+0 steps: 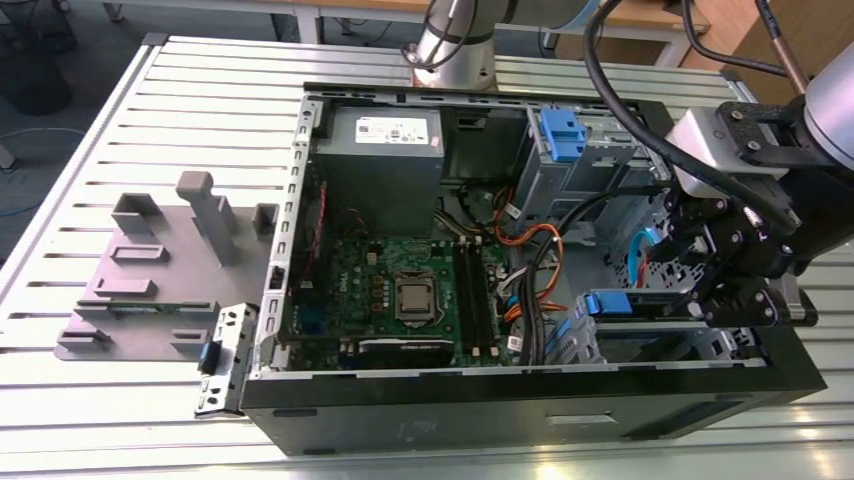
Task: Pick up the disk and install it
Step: 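Insert the first disk wire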
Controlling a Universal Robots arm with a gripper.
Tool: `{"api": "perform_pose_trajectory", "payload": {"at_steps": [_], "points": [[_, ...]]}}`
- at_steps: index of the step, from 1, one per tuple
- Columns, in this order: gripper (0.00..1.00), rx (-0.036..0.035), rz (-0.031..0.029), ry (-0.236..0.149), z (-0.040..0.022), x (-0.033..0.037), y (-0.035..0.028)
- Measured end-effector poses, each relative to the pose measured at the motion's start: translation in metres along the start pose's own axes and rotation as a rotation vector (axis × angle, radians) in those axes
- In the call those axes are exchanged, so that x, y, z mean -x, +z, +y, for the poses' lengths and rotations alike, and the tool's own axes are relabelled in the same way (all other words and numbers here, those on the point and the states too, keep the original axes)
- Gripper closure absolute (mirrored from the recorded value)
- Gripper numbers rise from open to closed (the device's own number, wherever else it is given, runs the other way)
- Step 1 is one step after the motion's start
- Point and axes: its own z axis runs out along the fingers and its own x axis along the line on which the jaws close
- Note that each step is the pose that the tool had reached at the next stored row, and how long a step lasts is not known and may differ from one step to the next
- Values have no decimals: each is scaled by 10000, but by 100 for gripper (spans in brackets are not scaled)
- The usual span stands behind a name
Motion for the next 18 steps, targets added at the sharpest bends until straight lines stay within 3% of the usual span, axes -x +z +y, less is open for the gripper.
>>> {"api": "perform_pose_trajectory", "payload": {"at_steps": [10,18], "points": [[45,0,1,0,0,2,-18],[45,0,-6,0,2,14,-136]]}}
